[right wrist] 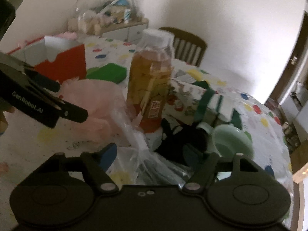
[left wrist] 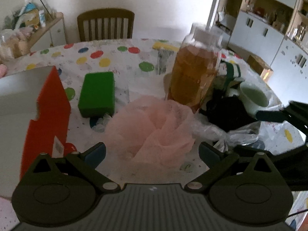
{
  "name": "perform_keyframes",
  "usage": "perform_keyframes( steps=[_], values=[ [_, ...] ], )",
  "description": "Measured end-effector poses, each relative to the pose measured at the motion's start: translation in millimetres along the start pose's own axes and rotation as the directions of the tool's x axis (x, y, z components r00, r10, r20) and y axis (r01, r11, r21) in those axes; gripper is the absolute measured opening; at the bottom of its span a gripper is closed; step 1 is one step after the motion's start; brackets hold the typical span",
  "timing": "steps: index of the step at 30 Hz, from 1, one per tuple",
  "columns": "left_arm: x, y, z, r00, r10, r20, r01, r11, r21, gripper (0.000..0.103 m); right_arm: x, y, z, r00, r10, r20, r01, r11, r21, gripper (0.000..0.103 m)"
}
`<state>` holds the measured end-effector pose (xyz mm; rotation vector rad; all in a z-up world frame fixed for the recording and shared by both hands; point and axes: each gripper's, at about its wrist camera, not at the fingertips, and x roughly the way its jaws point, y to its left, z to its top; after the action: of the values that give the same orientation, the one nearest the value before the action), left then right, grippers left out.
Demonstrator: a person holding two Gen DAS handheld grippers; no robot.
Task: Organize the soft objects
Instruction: 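Grasp the pink mesh puff with the left gripper while the right gripper grasps the clear plastic bag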
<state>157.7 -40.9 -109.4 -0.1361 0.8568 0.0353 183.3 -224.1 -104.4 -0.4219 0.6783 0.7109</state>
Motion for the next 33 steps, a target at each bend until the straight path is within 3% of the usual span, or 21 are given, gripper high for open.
perform_keyframes(
  steps=[5,11,17,22,28,33],
  values=[
    [19,3,-3,0.999,-0.006,-0.053,0.005,1.0,-0.011,0.103,25,-1,3,0.997,0.049,-0.059,-0.051,0.998,-0.027,0.054],
    [31,4,-1,0.998,-0.005,-0.069,0.003,1.0,-0.023,0.1,41,-5,6,0.991,0.103,-0.085,-0.103,0.995,0.003,0.044],
    [38,-2,0,0.996,-0.023,-0.081,0.022,1.0,-0.011,0.07,50,-7,7,0.99,0.11,-0.093,-0.107,0.994,0.037,0.035],
    [38,-5,-1,0.997,-0.015,-0.079,0.014,1.0,-0.01,0.038,48,-5,6,0.992,0.088,-0.088,-0.084,0.995,0.051,0.026],
    [30,-7,-3,0.999,-0.004,-0.053,0.005,1.0,0.003,0.021,37,-5,3,0.996,0.061,-0.065,-0.055,0.994,0.09,0.018],
    [17,-9,-6,1.0,-0.005,-0.025,0.005,1.0,0.01,0.019,20,-6,1,0.998,0.049,-0.034,-0.045,0.992,0.117,0.016]
  ],
)
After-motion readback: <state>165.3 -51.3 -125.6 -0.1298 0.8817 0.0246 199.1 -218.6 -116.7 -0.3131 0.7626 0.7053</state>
